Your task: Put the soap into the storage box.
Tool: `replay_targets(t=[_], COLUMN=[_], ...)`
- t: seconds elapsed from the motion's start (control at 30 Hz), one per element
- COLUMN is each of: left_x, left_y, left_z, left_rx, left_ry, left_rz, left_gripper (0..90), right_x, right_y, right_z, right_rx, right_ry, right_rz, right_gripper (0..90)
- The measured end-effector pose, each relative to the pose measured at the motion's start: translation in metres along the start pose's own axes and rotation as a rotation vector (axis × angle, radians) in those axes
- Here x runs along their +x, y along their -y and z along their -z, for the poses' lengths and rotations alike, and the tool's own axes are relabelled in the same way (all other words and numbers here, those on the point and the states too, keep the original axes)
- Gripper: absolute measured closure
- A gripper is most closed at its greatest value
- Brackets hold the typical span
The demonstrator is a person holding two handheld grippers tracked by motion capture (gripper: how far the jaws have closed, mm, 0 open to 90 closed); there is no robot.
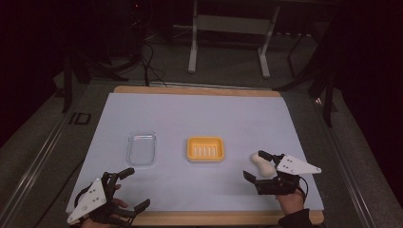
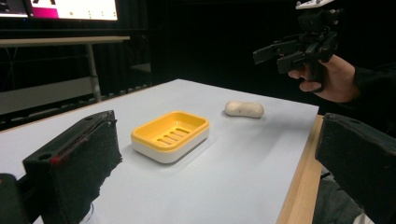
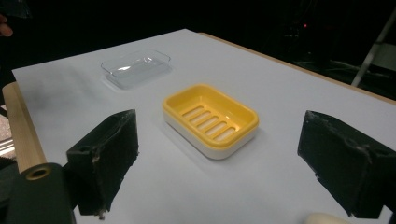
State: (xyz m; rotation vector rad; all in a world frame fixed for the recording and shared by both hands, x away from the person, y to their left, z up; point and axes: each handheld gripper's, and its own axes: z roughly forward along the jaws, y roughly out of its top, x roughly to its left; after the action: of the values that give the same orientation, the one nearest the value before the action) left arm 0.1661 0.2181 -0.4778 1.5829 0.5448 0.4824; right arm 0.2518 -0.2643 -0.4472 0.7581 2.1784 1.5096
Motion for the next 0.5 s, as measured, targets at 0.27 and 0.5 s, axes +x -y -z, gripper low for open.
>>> replay_targets(t=[0.27, 0.5], left_x=[-0.0003, -0.0007], left_y=[-0.0004, -0.0006], left_z=[0.0004, 0.0019], left_rx=[0.006, 0.003], left_ry=[0.006, 0.007], left_rz=[0.001, 0.011], left_gripper=[0.1, 0.1], right_x=[0.0026, 0.0033], right_y=[0.0019, 0.0026], right_z=[-0.0028, -0.0035], right_rx=[0.003, -0.004], right_ry=[0.008, 0.001], right_rz=[0.034, 0.037], right_gripper=[12.7, 13.3])
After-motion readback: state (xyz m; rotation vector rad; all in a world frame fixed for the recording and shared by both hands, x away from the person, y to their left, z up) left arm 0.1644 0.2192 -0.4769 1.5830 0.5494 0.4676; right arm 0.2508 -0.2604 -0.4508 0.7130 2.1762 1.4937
